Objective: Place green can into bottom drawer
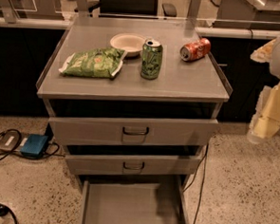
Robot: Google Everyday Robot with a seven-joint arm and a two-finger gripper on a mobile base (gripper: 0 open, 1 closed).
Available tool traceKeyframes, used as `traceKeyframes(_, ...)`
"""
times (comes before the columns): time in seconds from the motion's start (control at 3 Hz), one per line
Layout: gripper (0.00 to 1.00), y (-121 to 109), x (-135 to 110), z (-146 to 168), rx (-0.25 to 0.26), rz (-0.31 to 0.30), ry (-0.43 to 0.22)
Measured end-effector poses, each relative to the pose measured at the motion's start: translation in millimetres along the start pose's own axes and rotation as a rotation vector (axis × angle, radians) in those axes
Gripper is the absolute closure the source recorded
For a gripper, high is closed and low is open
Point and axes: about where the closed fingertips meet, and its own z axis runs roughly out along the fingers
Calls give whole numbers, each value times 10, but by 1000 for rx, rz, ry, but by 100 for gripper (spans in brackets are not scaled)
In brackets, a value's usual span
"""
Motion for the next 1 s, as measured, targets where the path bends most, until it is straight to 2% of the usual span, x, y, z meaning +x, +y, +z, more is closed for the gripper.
traceKeyframes(0.33, 0, 0, 0, 0, 0, 0, 0)
traceKeyframes(0.67, 0, -25, -36, -2, -2, 0, -29)
traceKeyframes(1.0, 0, -217, -133, 23, 15, -13, -111)
